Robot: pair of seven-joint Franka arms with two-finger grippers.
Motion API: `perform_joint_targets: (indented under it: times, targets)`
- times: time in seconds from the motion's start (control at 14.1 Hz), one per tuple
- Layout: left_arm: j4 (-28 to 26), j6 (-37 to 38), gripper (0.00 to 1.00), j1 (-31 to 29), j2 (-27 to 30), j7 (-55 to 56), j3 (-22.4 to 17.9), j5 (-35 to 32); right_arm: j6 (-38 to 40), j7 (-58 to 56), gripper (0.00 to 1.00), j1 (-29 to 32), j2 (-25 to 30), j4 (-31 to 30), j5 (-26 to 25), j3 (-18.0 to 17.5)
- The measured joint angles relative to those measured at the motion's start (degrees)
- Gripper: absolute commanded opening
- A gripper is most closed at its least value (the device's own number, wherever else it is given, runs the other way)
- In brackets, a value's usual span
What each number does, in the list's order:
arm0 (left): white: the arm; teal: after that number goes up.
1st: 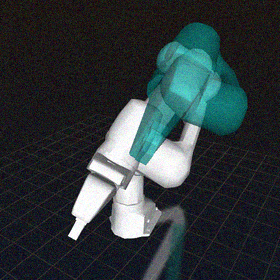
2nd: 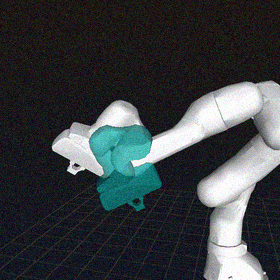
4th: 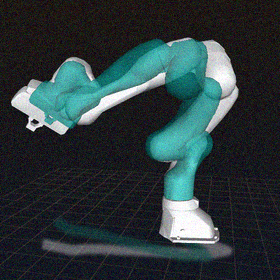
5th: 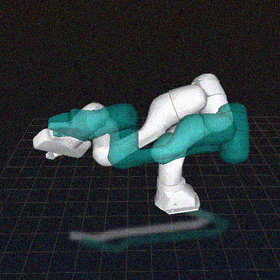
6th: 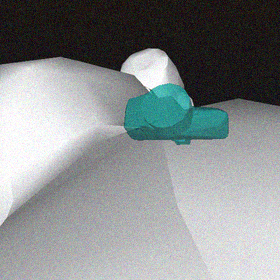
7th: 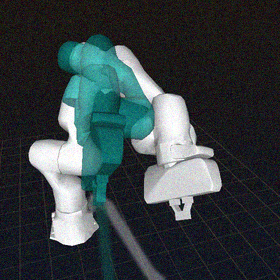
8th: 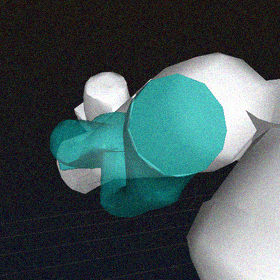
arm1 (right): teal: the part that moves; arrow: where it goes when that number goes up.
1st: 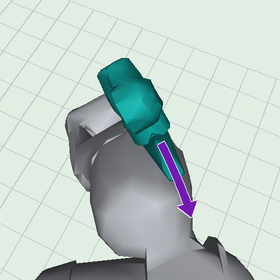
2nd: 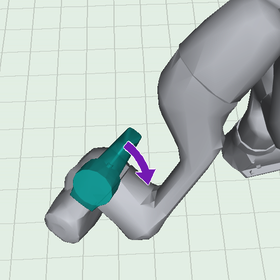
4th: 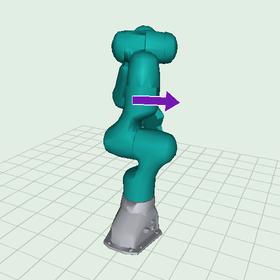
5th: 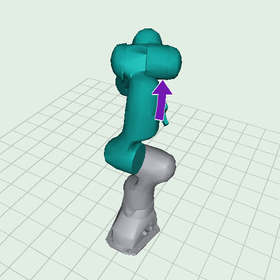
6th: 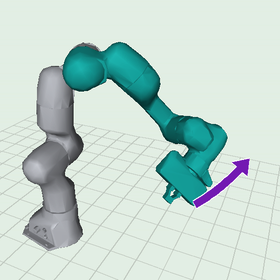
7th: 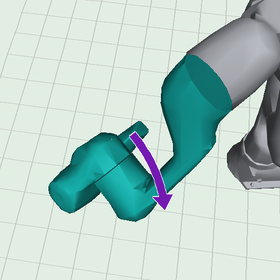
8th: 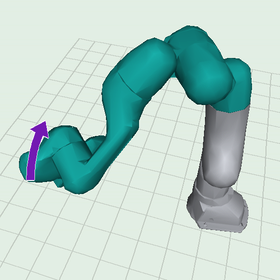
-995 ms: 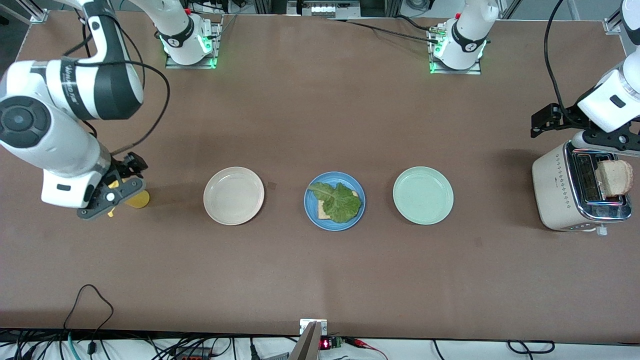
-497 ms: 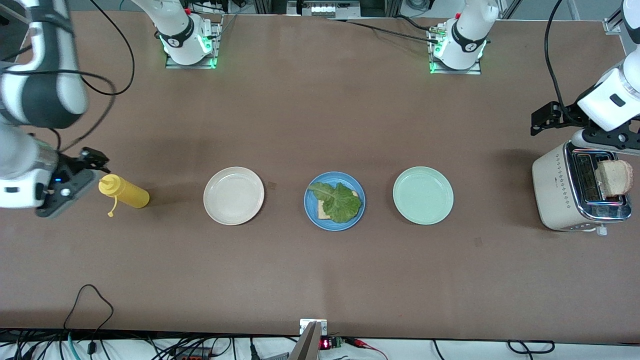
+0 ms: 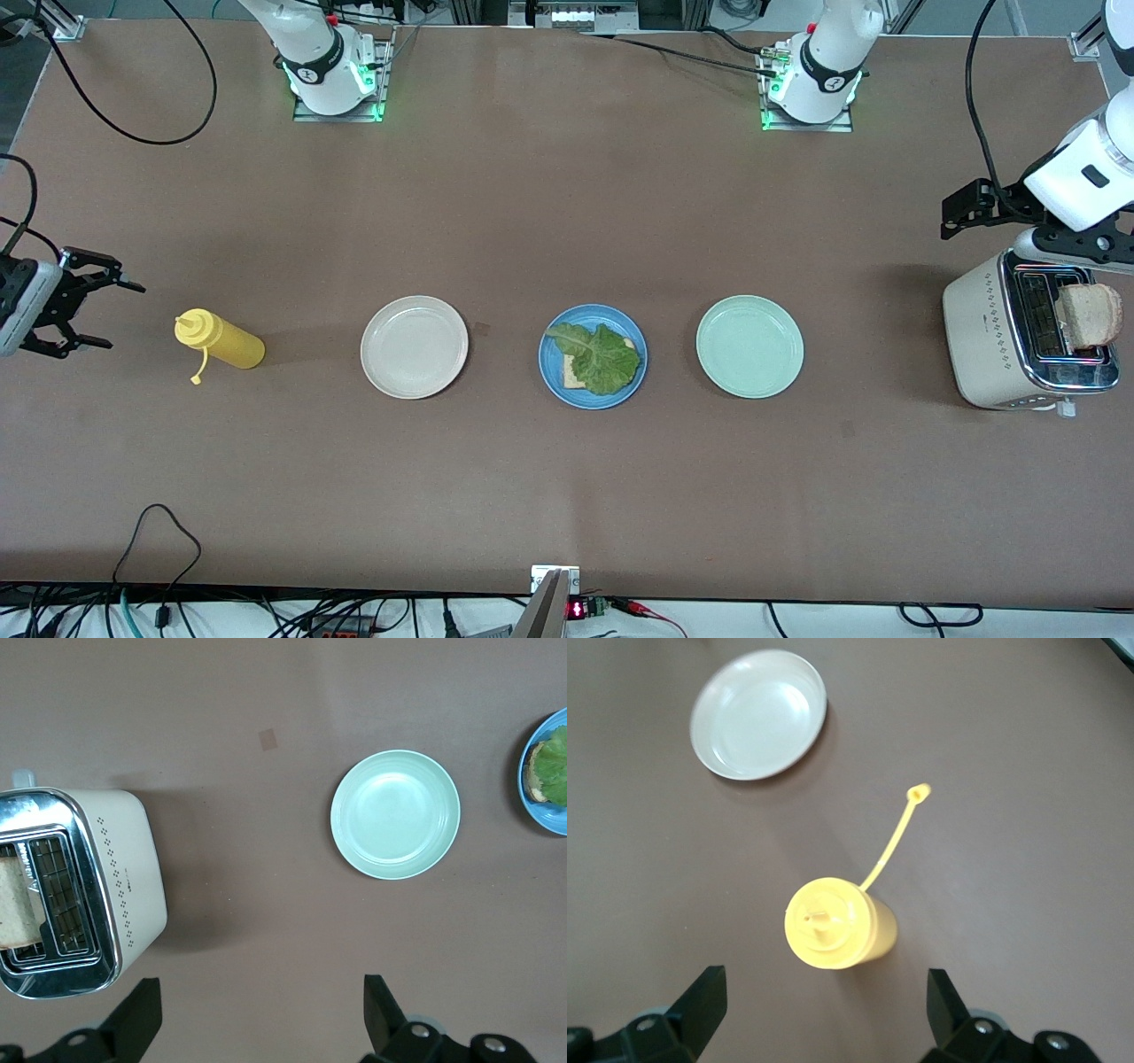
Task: Make sandwich in blue plate with both arms
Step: 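Move the right gripper to the yellow bottle and grasp it, then lift the yellow bottle and carry it over the blue plate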
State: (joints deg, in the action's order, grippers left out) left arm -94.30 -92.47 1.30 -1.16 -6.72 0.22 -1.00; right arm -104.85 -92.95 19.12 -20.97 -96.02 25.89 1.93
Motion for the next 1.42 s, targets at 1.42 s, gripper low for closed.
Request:
perform_joint_targets:
  times: [1.42]
  targets:
    - [0.0, 0.0, 1.0, 0.0, 0.0, 0.0, 0.0, 0.0, 3.8, -40.3, 1.0, 9.6, -16.4, -5.9, 37.1, -0.4]
